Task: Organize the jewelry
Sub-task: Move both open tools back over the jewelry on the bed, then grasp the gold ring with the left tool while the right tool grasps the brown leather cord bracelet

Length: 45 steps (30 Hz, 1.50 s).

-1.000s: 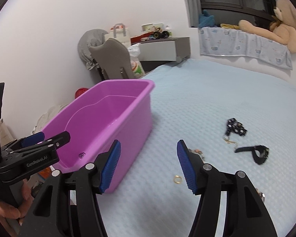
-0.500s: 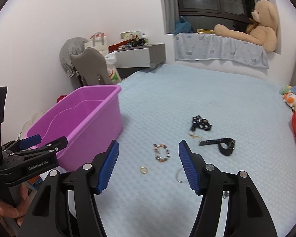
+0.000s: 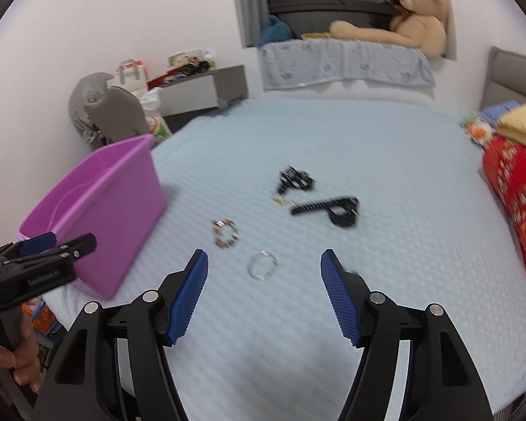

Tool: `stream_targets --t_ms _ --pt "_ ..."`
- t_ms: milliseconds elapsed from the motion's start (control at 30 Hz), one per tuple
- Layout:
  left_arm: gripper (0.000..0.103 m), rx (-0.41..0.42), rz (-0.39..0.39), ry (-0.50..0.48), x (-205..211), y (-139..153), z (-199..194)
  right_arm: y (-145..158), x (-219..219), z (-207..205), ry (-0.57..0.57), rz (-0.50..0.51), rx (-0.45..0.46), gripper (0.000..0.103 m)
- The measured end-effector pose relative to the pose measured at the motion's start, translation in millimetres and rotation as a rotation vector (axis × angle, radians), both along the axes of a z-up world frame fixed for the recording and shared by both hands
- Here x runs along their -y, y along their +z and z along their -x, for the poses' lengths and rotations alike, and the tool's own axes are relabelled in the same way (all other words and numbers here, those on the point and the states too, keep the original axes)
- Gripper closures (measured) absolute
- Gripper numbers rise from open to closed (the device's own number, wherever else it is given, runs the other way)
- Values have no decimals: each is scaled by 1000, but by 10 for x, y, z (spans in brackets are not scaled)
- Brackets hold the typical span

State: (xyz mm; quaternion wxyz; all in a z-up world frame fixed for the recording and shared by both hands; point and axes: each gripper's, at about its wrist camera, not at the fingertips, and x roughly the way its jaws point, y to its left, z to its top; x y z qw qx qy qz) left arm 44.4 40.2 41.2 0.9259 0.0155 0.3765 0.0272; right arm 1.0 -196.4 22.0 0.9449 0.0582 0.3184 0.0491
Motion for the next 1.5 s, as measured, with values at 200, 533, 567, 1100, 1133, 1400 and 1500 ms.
stream_targets --t_ms 200,533,567,1100,1133,1400,1500 --pt "20 -23 6 -23 143 -256 0 -310 324 131 -66 -1 -50 39" --pt "20 -95 23 -28 259 -689 -190 -793 612 10 -125 -12 -156 39" --pt "20 -101 24 -26 259 -723 -226 -814 612 -16 -126 -13 -161 39" --pt "20 -181 23 -16 237 -1188 -796 -1177 712 -558 -134 -16 -213 39" --pt "20 -184 23 -15 231 -1205 -832 -1186 713 -594 -135 -15 -213 39" --pt "20 -207 -7 -1 249 -1383 -1112 -1289 776 -798 -148 0 -230 39" --pt "20 -209 -30 0 260 -1441 -1188 -1338 811 -856 -159 4 -238 39"
